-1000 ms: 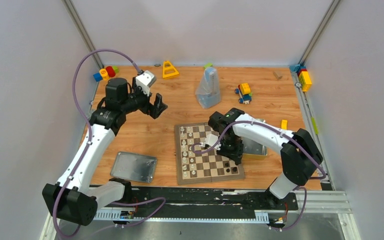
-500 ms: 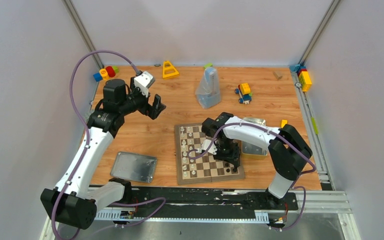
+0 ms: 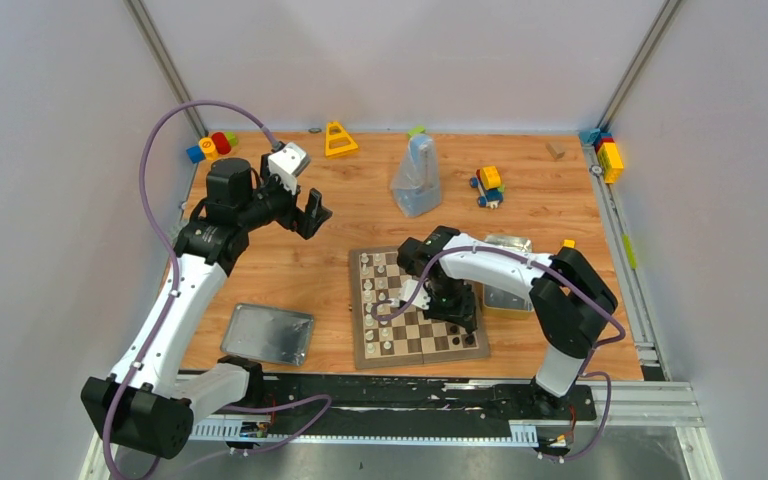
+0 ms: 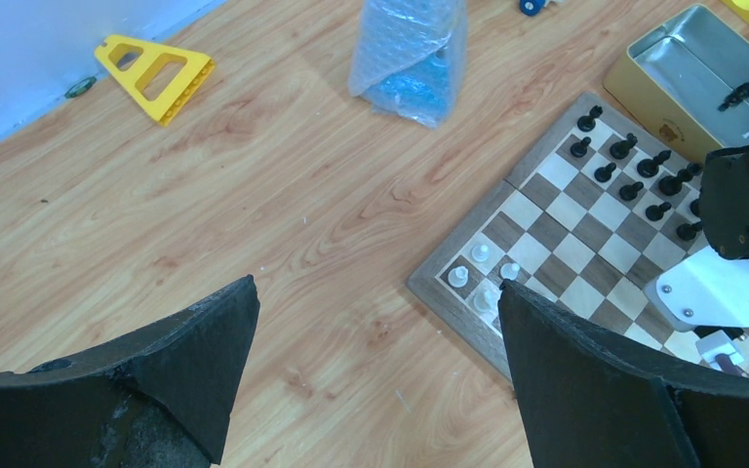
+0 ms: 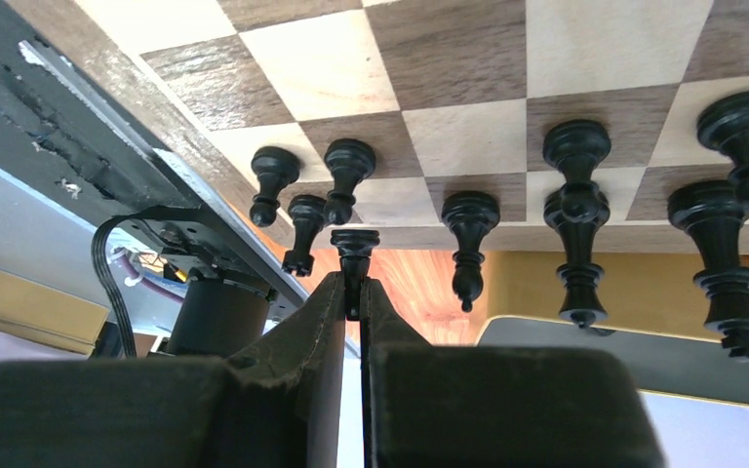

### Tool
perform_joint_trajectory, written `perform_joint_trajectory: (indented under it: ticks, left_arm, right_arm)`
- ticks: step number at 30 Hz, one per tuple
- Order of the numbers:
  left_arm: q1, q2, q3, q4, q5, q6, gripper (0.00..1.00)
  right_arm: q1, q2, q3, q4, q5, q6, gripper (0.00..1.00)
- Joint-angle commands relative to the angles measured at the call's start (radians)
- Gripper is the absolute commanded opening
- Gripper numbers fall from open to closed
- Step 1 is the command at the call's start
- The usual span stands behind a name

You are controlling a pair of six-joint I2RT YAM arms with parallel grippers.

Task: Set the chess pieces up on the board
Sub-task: Place the chess piece on the chessboard.

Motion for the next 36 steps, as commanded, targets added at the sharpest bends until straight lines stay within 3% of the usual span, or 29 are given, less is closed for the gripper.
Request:
perform_joint_trajectory:
  ticks: [1,26,36]
  left_arm:
    - [0.007,-0.021,0.022,0.010,0.005,0.020,1.00]
    - [0.007,-0.017,0.021,0.011,0.012,0.026,1.00]
    - [0.007,-0.019,0.019,0.010,0.013,0.028,1.00]
  right_arm:
    - [0.010,0.018,0.031,0.023,0.058,0.011,0.00]
    - [0.028,0.063,0.048,0.025,0.093,0.007,0.00]
    - [0.033,0.062,0.049,0.026,0.093,0.014,0.12]
